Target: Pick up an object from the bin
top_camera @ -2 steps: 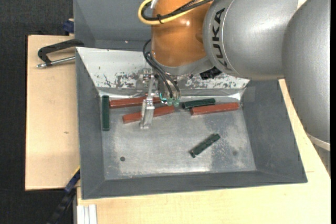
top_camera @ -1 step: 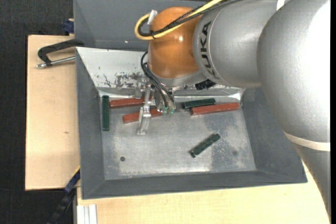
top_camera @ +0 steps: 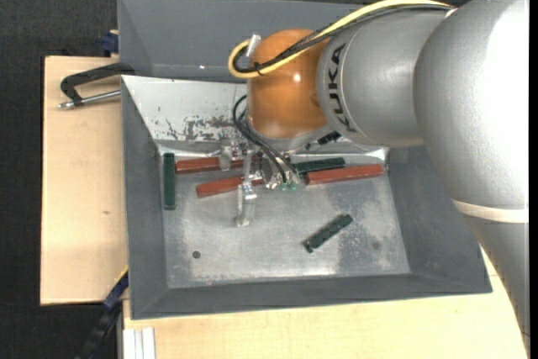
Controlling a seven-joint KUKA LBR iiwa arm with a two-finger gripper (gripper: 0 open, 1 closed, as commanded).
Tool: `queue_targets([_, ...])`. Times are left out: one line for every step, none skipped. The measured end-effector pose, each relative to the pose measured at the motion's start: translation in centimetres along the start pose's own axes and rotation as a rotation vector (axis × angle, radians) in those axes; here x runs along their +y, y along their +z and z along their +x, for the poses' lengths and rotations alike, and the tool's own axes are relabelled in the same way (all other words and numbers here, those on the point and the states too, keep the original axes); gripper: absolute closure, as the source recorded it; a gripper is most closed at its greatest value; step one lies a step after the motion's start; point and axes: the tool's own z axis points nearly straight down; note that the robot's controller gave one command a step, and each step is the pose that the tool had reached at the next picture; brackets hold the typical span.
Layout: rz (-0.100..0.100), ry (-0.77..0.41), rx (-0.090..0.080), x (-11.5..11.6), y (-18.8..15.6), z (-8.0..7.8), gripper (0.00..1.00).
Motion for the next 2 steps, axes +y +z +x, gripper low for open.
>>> queue_targets([-0.001,-0.116,-0.004,-1.38,2.18,-0.09,1.0])
queue_targets([-0.001,-0.116,-0.004,-1.39,2.19,-0.09,1.0])
